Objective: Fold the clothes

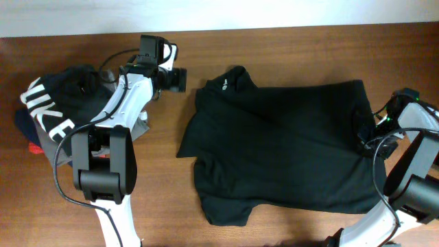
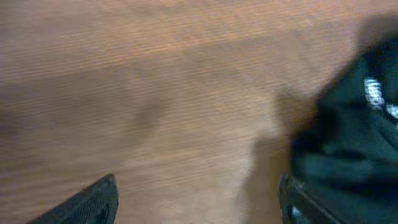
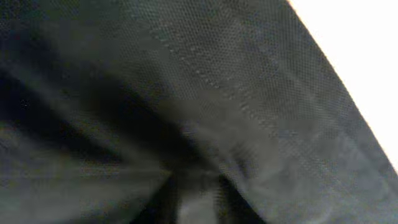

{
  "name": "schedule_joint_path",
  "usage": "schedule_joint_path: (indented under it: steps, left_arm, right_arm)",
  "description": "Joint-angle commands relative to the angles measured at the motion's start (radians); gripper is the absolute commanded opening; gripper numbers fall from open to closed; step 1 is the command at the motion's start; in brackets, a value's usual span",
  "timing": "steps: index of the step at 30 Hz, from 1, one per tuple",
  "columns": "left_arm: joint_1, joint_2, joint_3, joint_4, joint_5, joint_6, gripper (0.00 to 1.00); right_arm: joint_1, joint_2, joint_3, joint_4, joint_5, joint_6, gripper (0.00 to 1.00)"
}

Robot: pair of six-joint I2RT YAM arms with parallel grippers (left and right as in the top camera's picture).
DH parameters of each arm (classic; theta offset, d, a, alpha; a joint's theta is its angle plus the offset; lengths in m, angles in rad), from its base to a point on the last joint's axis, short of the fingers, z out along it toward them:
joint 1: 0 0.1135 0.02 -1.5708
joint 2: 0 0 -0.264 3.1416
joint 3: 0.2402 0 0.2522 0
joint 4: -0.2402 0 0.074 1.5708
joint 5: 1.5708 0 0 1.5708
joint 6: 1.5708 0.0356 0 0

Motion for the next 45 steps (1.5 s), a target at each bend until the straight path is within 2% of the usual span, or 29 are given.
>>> schedule_joint_path:
  steps: [1, 4, 6, 8, 10, 14, 15, 20, 21, 28, 35, 36, 38, 39, 41, 43, 45]
  left_arm:
    - [0.006, -0.006, 0.015, -0.098, 0.128, -0.001, 0.80]
    - [0.006, 0.003, 0.015, -0.236, 0.182, 0.000, 0.72]
    - [0.005, 0.019, 0.015, -0.331, 0.219, 0.001, 0.57]
    - [0.003, 0.036, 0.013, -0.376, 0.232, 0.001, 0.50]
    - [-0.006, 0.059, 0.010, -0.412, 0.265, 0.021, 0.43]
    - [-0.037, 0.096, -0.015, -0.433, 0.372, 0.081, 0.41]
    - [-0.045, 0.099, -0.017, -0.431, 0.372, 0.081, 0.37]
    - [-0.061, 0.101, -0.007, -0.414, 0.417, 0.111, 0.04]
    - [-0.059, 0.101, 0.000, -0.416, 0.432, 0.119, 0.00]
    - [0.007, 0.068, 0.126, -0.511, 0.446, 0.122, 0.01]
    - [0.060, 0.026, 0.172, -0.697, 0.412, 0.128, 0.01]
    - [0.060, 0.026, 0.171, -0.724, 0.412, 0.130, 0.06]
    - [0.057, 0.028, 0.155, -0.766, 0.417, 0.131, 0.36]
    - [0.053, 0.028, 0.144, -0.776, 0.427, 0.139, 0.48]
    - [0.043, 0.028, 0.108, -0.775, 0.471, 0.164, 0.64]
    - [0.033, 0.029, 0.069, -0.755, 0.490, 0.171, 0.71]
    - [0.027, 0.029, 0.030, -0.717, 0.483, 0.170, 0.72]
  right_arm:
    - [0.011, -0.138, 0.053, -0.021, -0.058, -0.032, 0.40]
    - [0.011, -0.221, 0.060, -0.032, -0.103, -0.032, 0.45]
    - [0.011, -0.268, 0.060, -0.036, -0.127, -0.039, 0.46]
    - [0.011, -0.289, 0.060, -0.039, -0.140, -0.040, 0.47]
    - [0.011, -0.298, 0.060, -0.045, -0.159, -0.048, 0.46]
    - [0.011, -0.295, 0.060, -0.063, -0.180, -0.066, 0.47]
    - [0.011, -0.295, 0.060, -0.067, -0.180, -0.067, 0.46]
    - [0.011, -0.295, 0.060, -0.078, -0.180, -0.070, 0.46]
    - [0.011, -0.295, 0.060, -0.078, -0.180, -0.070, 0.46]
    - [0.011, -0.295, 0.060, -0.080, -0.181, -0.070, 0.46]
    - [0.011, -0.295, 0.060, -0.085, -0.181, -0.070, 0.46]
    - [0.011, -0.295, 0.060, -0.085, -0.180, -0.070, 0.46]
    - [0.011, -0.295, 0.060, -0.084, -0.181, -0.070, 0.46]
    - [0.011, -0.295, 0.060, -0.085, -0.181, -0.070, 0.46]
    - [0.011, -0.295, 0.060, -0.084, -0.181, -0.076, 0.46]
    - [0.011, -0.295, 0.060, -0.085, -0.187, -0.090, 0.46]
    - [0.011, -0.295, 0.060, -0.085, -0.188, -0.089, 0.46]
